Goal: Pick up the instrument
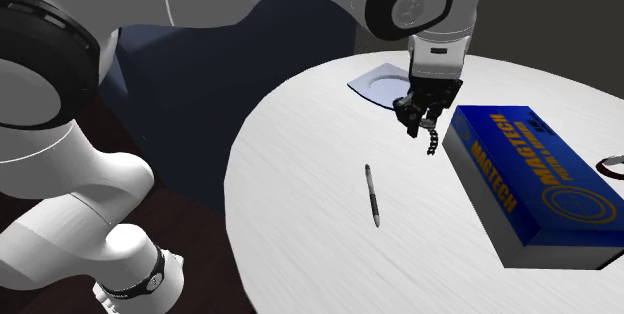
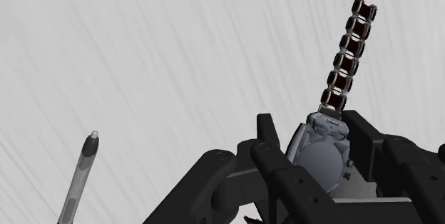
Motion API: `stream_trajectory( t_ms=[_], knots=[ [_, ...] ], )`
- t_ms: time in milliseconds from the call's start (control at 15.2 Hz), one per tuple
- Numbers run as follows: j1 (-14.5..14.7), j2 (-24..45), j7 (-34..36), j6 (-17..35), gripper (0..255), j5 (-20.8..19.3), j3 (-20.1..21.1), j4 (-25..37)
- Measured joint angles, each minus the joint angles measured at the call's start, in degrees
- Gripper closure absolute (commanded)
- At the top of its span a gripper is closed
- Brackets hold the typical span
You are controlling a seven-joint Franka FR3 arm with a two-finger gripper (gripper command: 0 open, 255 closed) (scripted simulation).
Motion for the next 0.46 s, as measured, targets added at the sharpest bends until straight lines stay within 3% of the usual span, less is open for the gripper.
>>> stream_trajectory(
  t_ms=[462],
  knots=[
    [0.41, 0.32, 0.34, -5.11, 255, -0.25, 0.19, 5.38]
  ],
)
